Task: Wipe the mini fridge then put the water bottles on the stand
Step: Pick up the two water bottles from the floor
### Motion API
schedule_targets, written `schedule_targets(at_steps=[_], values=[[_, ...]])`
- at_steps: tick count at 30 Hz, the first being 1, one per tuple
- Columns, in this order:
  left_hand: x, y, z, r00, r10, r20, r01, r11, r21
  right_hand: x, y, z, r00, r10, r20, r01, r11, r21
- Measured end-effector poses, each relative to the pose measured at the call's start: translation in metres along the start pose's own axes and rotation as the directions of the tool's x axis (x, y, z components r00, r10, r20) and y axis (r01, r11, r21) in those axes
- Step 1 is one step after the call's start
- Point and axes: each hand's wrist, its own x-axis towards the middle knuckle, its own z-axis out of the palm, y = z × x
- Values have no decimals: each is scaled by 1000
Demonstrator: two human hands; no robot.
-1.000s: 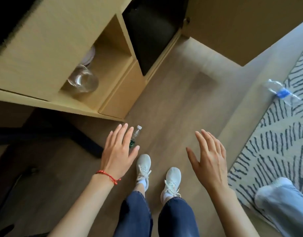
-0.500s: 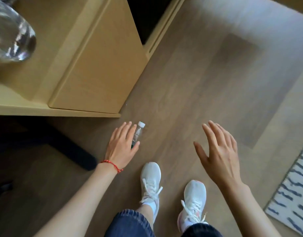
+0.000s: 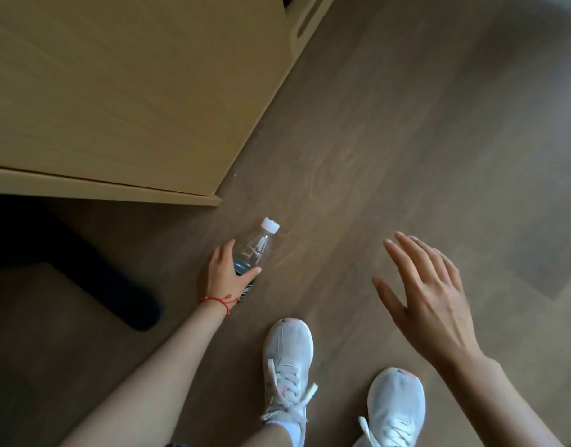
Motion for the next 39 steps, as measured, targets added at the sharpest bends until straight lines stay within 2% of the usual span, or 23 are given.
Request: schedule_targets(at_steps=[3,8,12,20,23,29,39], values=[[3,-4,5,997,-74,-38,71,994,-83,0,1,5,1000,-12,2,12,1000,-6],[-3,-3,4,995,-100,29,103,987,-126,-9,0,0,1000,0,6,0,1000,20],[1,4,3,987,-161,21,162,961,-223,-14,5,-3,1000,22,-5,-21,999,33],[-4,61,-33,996,-88,35,93,847,-524,-24,21,-23,999,47,10,-47,999,15],[-27,93,-61,995,-9,96,66,796,-602,-28,19,-53,996,86,-14,-85,996,30],[-95,163,-123,964,131,232,52,760,-648,-36,0,-142,985,144,-93,-140,989,52],[-224,283,-226,941,229,251,4,729,-684,-67,-21,-320,924,293,-247,-290,956,50]])
